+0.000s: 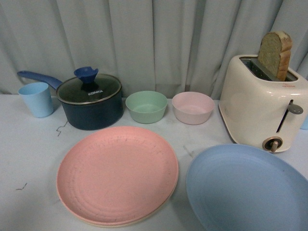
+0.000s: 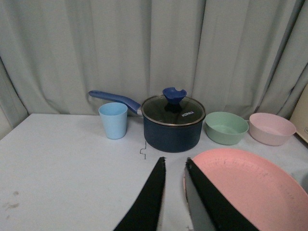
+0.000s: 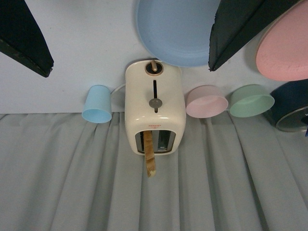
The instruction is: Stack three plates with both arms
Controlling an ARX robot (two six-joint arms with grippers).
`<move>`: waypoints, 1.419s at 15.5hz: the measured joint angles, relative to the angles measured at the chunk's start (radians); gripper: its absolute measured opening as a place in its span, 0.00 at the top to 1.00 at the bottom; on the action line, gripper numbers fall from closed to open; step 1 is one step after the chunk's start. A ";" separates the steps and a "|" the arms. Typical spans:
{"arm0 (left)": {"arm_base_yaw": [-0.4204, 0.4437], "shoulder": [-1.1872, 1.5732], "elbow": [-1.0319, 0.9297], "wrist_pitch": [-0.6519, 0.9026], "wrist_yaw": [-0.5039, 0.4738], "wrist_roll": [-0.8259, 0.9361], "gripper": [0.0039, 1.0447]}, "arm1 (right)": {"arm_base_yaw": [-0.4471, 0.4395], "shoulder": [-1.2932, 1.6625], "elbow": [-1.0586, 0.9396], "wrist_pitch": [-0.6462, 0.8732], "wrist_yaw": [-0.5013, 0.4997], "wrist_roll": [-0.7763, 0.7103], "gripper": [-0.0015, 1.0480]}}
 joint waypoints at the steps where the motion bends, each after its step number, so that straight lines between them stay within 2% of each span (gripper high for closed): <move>1: 0.000 0.000 0.000 0.002 0.000 0.000 0.77 | 0.000 0.000 0.000 0.001 0.000 0.000 0.06; 3: 0.000 0.000 0.000 0.002 0.000 0.000 0.54 | -0.003 0.002 0.000 -0.005 -0.012 -0.002 0.06; 4: 0.000 0.000 0.000 0.001 0.000 0.000 0.42 | -0.096 0.087 0.021 -0.003 -0.220 -0.042 0.06; 5: 0.000 0.000 0.000 0.002 0.000 0.000 0.30 | -0.206 0.306 0.082 0.137 -0.405 -0.045 0.06; 6: 0.000 0.000 0.000 0.002 0.000 0.001 0.19 | -0.193 0.507 0.153 0.306 -0.471 -0.026 0.06; 7: 0.000 0.000 0.000 0.001 0.000 0.000 0.07 | -0.154 0.677 0.213 0.441 -0.459 -0.005 0.06; 8: 0.000 0.000 0.000 0.002 0.000 0.002 0.06 | -0.131 0.918 0.296 0.548 -0.373 0.028 0.06; 11: 0.000 0.000 0.000 0.002 0.000 0.001 0.06 | -0.116 1.408 0.501 0.419 -0.144 0.091 0.06; 13: 0.000 0.000 0.000 0.002 0.000 0.002 0.06 | -0.102 1.547 0.549 0.371 -0.053 0.100 0.06; 18: 0.000 0.000 0.000 0.002 0.000 0.001 0.06 | -0.055 1.703 0.575 0.356 0.006 0.130 0.06; 21: 0.000 0.000 0.000 0.002 0.000 0.002 0.06 | 0.047 1.852 0.657 0.334 0.099 0.155 0.06; 22: 0.000 0.000 0.000 0.002 0.000 0.001 0.06 | 0.048 1.889 0.667 0.333 0.099 0.163 0.06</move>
